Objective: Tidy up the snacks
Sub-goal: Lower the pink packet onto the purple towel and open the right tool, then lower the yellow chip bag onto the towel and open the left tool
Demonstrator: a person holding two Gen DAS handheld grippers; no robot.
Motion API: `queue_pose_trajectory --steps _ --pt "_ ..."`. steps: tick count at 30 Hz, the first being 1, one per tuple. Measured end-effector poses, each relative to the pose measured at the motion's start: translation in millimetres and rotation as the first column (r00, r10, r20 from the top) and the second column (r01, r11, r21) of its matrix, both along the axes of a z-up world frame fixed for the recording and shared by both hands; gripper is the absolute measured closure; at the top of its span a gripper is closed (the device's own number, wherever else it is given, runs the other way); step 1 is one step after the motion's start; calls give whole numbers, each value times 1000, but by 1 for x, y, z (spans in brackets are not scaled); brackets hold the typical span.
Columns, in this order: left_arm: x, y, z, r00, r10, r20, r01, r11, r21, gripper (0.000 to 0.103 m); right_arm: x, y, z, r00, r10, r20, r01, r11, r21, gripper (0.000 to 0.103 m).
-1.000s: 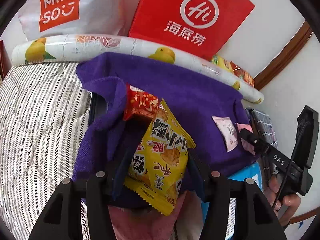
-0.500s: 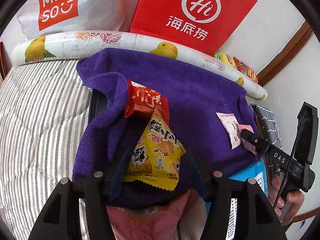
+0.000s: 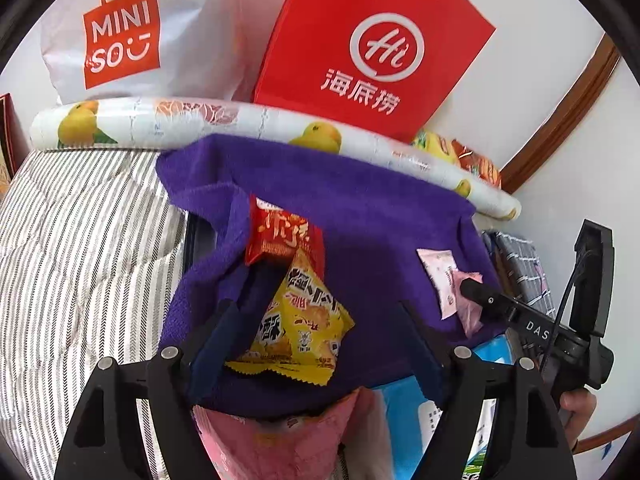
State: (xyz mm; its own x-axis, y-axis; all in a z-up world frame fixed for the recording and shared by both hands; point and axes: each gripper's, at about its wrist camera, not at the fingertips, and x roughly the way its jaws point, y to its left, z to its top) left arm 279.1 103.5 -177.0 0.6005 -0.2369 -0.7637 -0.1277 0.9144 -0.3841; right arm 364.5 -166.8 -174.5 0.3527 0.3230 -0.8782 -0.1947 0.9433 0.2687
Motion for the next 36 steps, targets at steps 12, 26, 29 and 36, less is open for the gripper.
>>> queue_pose_trajectory --steps 12,26,29,36 --pt "-7 5 12 998 5 67 -2 999 -47 22 -8 2 28 992 21 126 -29 998 62 35" --pt "-11 9 16 996 -11 90 20 995 -99 22 -22 5 49 965 28 262 -54 994 91 35" --pt "-10 8 15 996 -12 89 21 995 -101 22 -32 -1 57 960 6 279 -39 993 113 35" --pt "-10 2 13 995 -41 89 51 993 -106 22 -76 -20 77 956 -14 292 -1 999 51 35"
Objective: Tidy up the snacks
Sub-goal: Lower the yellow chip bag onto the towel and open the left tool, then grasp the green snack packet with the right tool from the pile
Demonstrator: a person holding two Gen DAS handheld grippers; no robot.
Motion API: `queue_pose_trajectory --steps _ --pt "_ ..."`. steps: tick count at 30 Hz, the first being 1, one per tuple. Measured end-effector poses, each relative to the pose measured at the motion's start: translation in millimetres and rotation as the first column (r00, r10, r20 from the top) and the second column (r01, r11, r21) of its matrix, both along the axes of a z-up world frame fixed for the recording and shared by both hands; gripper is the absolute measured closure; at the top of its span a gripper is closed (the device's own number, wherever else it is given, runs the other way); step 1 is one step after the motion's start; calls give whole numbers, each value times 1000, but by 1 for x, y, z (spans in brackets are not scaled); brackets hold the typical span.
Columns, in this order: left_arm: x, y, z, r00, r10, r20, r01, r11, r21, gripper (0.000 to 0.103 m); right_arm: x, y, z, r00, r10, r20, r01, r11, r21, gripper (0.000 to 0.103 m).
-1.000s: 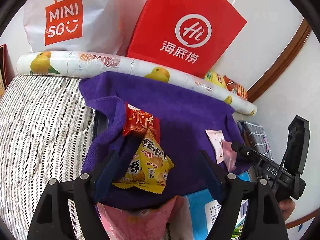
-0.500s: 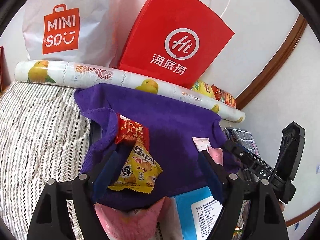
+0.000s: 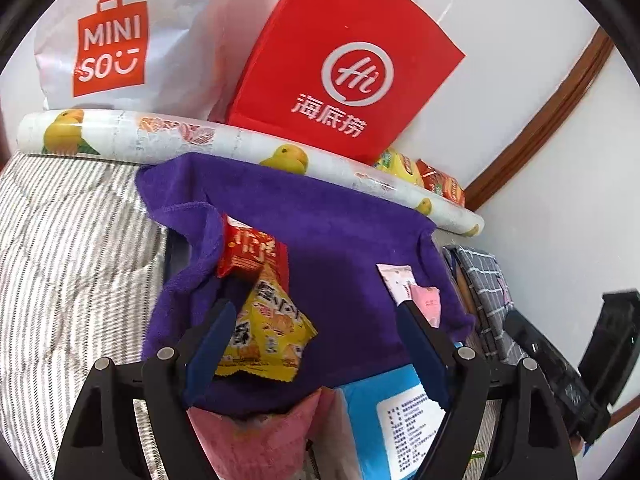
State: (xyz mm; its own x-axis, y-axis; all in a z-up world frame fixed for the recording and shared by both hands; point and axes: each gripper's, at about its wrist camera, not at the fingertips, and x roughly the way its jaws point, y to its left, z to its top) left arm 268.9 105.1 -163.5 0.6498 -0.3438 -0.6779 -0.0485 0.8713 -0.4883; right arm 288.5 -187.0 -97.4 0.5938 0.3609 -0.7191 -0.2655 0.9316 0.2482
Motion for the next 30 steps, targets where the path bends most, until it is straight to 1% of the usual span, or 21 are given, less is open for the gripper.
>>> queue_pose_trajectory --steps 5,8,10,15,19,23,26,28,30 --pt "-1 -6 1 1000 -12 7 12 1000 14 22 -42 -11 5 999 25 -22 -26 999 -37 35" --pt "-2 -10 3 1000 -26 12 26 1000 13 22 -65 -14 -5 997 33 -74 -37 998 -55 35" --pt "-2 -13 3 999 -37 13 37 999 10 22 -76 -15 -12 993 45 -108 -49 998 -40 35" --pt "-3 -18 6 998 -61 21 61 998 22 22 -100 -8 -35 977 81 -198 -75 996 37 35" --pt "-5 -17 8 997 -66 27 66 998 14 22 -108 0 -46 970 88 -225 -73 995 73 35" --pt "-7 -14 9 998 -61 32 61 998 -3 22 -109 4 -55 963 89 -254 -71 994 79 35" --pt "-9 -10 11 998 -54 35 55 998 -16 22 -108 10 -60 957 118 -266 -94 991 99 35" --pt "-9 -9 11 998 -51 36 51 998 -20 22 -107 16 -65 950 138 -281 -114 988 100 29" --pt "-10 -9 11 998 -48 36 49 999 -20 22 -104 21 -71 940 158 -302 -131 986 108 29"
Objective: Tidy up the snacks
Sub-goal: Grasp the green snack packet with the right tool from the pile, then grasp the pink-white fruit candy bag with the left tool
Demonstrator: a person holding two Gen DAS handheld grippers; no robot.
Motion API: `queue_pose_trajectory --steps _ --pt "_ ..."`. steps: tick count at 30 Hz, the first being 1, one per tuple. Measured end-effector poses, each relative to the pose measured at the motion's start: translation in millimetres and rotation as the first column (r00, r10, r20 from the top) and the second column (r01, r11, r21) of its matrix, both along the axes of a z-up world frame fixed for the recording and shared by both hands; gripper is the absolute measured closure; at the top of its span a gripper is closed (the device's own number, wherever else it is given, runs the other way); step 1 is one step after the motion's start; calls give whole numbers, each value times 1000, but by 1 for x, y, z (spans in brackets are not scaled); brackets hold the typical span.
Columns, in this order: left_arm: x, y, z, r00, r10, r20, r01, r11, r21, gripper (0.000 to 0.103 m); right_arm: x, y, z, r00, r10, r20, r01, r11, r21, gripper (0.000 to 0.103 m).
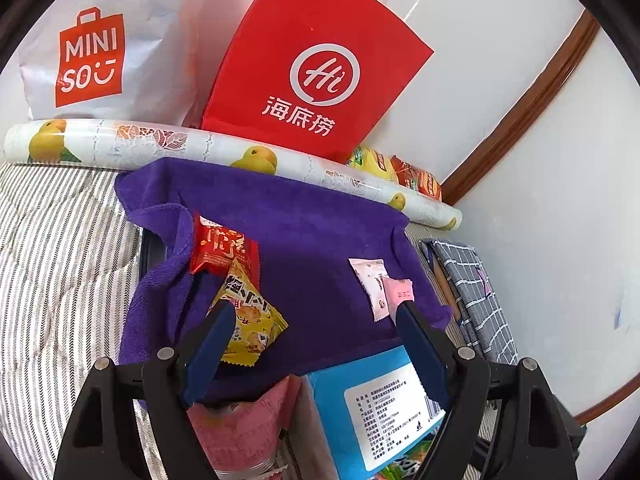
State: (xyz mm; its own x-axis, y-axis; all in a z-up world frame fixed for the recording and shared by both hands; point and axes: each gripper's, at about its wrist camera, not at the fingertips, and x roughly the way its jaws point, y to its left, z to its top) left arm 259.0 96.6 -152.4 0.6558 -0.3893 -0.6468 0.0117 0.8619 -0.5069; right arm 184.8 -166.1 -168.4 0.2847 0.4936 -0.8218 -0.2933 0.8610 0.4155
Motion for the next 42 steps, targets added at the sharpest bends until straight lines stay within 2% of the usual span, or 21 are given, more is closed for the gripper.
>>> queue_pose_trajectory --steps 3,7,10,21,28,31,42 --pt "0 -1 0 1000 0 0 0 1000 5 22 0 7 -4 1000 14 18 -14 1000 -20 29" --pt "1 -3 -1 1000 -4 -3 4 1000 15 22 -2 12 -2 999 40 28 -38 998 -49 37" --pt "2 -4 -2 1000 -3 -6 3 1000 22 22 -3 3 3 999 20 42 -18 999 -43 41" --pt "-2 1 5 1000 1 -2 -1 999 44 22 -14 -47 35 991 -84 101 84 996 8 41" --pt "-37 10 8 999 19 -37 -14 994 113 22 -24 -63 39 986 -118 120 120 993 -14 41" --pt "-53 14 4 998 21 -60 -16 995 96 22 -26 -66 37 985 -125 116 127 992 -9 41" --pt "-91 2 -27 986 33 -164 -10 990 140 22 -38 -74 36 984 -148 96 148 989 15 41"
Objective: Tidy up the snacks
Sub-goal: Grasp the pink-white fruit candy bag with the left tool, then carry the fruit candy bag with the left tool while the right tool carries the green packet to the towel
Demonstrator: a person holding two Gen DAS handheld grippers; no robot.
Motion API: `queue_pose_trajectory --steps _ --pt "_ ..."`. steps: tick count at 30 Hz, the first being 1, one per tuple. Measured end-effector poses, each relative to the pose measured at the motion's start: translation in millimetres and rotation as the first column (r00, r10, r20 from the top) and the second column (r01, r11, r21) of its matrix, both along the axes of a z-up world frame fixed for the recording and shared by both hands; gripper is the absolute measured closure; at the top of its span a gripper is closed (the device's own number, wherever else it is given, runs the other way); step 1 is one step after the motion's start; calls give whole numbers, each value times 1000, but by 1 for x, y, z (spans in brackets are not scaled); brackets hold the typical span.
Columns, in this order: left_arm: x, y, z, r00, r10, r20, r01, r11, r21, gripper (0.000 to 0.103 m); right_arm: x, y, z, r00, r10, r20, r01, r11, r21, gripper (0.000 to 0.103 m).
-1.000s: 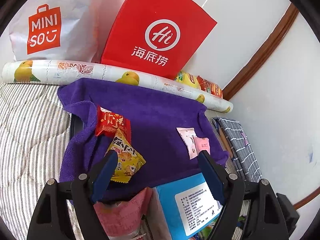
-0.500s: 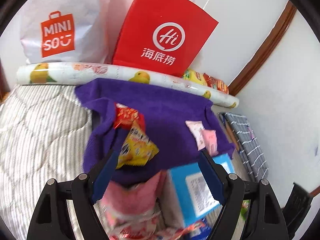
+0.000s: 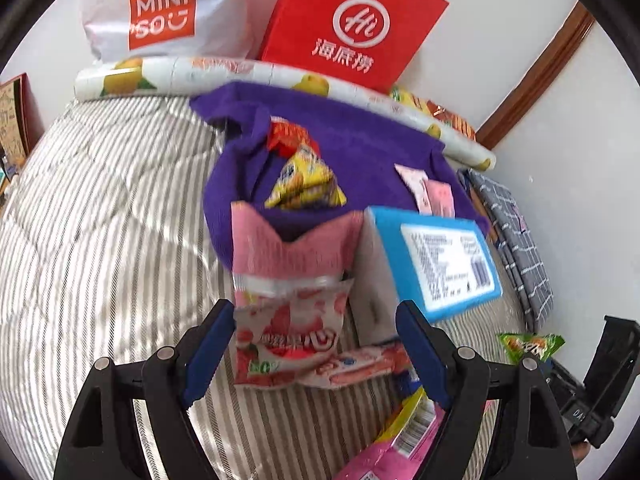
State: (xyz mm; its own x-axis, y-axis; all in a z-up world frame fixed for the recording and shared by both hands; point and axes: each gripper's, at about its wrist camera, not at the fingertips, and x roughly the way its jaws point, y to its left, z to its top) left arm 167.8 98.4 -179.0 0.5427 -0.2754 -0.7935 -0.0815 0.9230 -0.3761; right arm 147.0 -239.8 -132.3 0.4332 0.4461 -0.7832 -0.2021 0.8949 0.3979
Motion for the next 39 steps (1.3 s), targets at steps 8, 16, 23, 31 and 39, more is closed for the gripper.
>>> queue_pose_trajectory --steps 8,16,23,31,39 --pt "3 -8 -20 998 13 -59 -10 999 49 22 -4 -1 -2 1000 1 -10 -1 1000 -2 41" --pt "1 -17 -30 997 7 -73 2 992 122 48 -2 -4 -6 1000 -5 -26 5 1000 -5 41" --pt "-6 4 -14 998 44 -49 -40 996 78 48 -2 -5 0 1000 -10 -16 10 1000 -4 41" --pt "-21 22 18 997 75 5 -75 994 80 48 -1 -1 15 1000 -6 11 7 1000 -24 41" --pt "-16 16 52 998 30 60 -34 997 62 48 13 11 46 997 13 77 -8 998 -61 41"
